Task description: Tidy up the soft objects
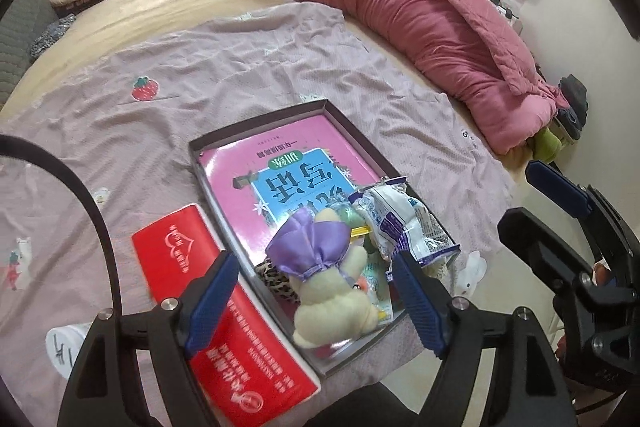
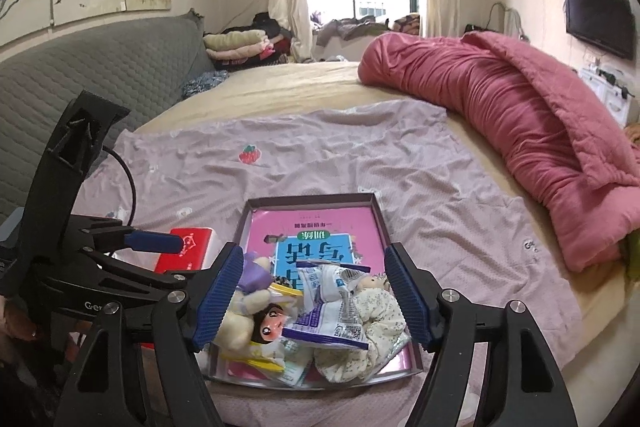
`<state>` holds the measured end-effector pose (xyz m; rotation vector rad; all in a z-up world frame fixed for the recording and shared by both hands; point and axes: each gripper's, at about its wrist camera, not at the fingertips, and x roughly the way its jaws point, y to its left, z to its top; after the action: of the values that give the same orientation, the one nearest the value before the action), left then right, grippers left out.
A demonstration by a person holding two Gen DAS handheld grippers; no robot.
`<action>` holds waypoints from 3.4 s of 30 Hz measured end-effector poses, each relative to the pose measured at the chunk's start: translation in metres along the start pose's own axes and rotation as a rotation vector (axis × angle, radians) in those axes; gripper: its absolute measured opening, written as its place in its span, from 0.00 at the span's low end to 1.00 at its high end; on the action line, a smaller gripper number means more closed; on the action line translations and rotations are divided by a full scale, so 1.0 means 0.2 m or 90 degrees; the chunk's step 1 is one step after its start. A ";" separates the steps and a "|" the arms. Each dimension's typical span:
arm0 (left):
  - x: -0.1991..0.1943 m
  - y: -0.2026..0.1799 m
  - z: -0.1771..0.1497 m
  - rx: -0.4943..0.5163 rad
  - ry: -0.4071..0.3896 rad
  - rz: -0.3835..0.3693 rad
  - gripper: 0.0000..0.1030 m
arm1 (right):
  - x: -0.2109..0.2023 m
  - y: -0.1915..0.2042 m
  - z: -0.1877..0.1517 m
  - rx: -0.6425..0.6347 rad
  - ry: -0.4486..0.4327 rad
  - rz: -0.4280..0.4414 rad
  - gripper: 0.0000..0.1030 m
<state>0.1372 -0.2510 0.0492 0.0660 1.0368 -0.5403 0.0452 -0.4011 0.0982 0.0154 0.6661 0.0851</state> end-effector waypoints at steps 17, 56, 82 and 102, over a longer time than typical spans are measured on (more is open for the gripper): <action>-0.28 0.03 -0.24 0.009 -0.041 0.035 0.77 | -0.30 0.12 -0.14 0.109 -0.033 -0.091 0.75; -0.52 0.11 -0.71 0.002 -0.054 0.061 0.77 | -0.55 0.56 -0.46 0.112 0.019 -0.160 0.75; -0.50 0.12 -0.70 -0.002 -0.038 0.084 0.77 | -0.51 0.51 -0.48 0.133 0.039 -0.164 0.75; -0.55 0.13 -0.70 -0.005 -0.029 0.103 0.77 | -0.47 0.47 -0.48 0.146 0.080 -0.176 0.75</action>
<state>-0.0054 -0.1426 0.0633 0.1284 0.9800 -0.3893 -0.0944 -0.3163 0.0842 0.1395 0.7953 -0.2592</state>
